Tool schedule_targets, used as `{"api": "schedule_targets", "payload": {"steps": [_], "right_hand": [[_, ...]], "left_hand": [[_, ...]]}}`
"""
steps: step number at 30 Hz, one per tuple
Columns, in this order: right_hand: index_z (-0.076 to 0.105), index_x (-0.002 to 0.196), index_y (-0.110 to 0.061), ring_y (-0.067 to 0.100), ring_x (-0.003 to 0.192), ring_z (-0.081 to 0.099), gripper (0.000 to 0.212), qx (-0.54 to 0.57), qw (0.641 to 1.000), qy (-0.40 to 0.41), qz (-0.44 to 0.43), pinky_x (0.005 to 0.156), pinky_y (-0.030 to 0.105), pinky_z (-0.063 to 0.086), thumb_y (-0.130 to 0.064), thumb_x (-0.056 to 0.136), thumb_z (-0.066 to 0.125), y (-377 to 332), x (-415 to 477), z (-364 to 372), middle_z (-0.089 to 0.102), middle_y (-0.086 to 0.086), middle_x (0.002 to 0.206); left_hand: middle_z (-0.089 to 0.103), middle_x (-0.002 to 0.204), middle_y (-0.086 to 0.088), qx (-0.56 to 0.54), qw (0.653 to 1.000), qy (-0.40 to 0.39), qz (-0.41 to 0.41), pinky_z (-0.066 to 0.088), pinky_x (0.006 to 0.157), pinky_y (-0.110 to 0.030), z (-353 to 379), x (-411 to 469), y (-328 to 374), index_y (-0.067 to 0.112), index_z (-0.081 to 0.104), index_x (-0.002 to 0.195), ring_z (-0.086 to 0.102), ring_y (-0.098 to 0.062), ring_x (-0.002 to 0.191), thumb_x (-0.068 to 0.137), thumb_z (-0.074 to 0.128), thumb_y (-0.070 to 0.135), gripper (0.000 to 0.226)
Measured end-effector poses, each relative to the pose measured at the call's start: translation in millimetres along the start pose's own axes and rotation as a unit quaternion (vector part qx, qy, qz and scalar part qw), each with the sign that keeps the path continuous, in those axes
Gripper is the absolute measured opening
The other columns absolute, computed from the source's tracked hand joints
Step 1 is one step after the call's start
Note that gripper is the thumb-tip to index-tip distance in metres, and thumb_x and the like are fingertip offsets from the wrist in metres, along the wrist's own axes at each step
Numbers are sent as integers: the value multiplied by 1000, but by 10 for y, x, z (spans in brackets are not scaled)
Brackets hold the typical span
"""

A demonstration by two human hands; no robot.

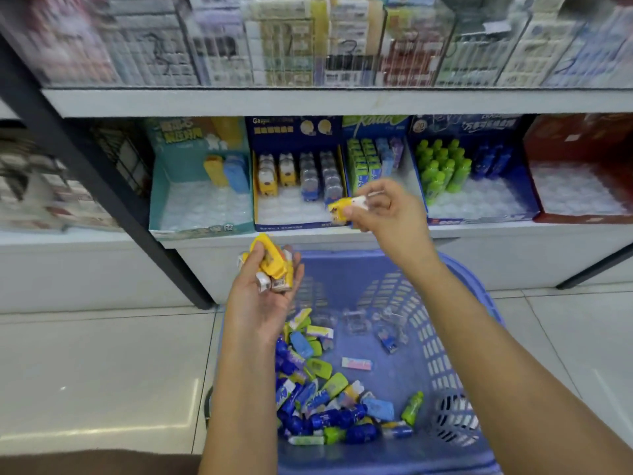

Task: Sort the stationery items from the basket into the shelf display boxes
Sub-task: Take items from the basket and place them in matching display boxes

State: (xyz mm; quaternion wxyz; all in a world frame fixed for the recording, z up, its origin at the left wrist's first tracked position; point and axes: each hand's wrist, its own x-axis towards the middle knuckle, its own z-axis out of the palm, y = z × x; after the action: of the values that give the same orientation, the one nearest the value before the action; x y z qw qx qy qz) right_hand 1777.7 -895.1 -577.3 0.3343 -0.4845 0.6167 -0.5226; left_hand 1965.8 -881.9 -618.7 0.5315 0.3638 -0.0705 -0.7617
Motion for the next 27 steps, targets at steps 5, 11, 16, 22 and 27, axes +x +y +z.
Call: {"api": "schedule_targets", "payload": {"steps": [5, 11, 16, 22, 27], "right_hand": [[65, 106, -13, 15, 77, 58, 20, -235, 958, -34, -161, 70, 17, 44, -12, 85, 65, -235, 604, 417, 63, 6, 98], [63, 103, -9, 24, 98, 62, 18, -404, 894, -104, -163, 84, 30, 48, -13, 85, 65, -242, 1154, 765, 66, 9, 108], [65, 100, -6, 24, 97, 60, 18, -450, 863, -171, -153, 82, 28, 48, -8, 82, 67, -284, 1264, 839, 64, 10, 107], [68, 104, -3, 27, 105, 57, 23, -508, 815, -227, -162, 85, 27, 43, -8, 82, 68, -400, 1326, 910, 64, 12, 113], [68, 107, -3, 30, 106, 56, 21, -527, 811, -198, -162, 84, 28, 41, -9, 88, 59, -371, 1285, 941, 61, 15, 115]], "left_hand": [[68, 98, -14, 1, 999, 10, 47, 57, 80, -36, -146, 3, 275, 11, 65, 94, 68, -27, 89, 93, 56, 22, 14], [68, 89, -10, 20, 997, 29, 68, 58, 74, -33, -240, 65, 406, 10, 64, 95, 68, -23, 87, 93, 55, 21, 14], [68, 101, -13, 37, 996, 46, 72, 59, 71, -32, -215, 133, 374, 7, 62, 107, 69, -25, 93, 92, 57, 20, 20], [70, 87, -9, 49, 997, 36, 57, 59, 73, -32, -196, 191, 325, 8, 64, 99, 69, -22, 83, 92, 58, 18, 15], [67, 98, -13, 55, 997, 37, 39, 58, 76, -32, -172, 190, 301, 0, 62, 112, 63, -27, 97, 89, 60, 16, 28]]}}
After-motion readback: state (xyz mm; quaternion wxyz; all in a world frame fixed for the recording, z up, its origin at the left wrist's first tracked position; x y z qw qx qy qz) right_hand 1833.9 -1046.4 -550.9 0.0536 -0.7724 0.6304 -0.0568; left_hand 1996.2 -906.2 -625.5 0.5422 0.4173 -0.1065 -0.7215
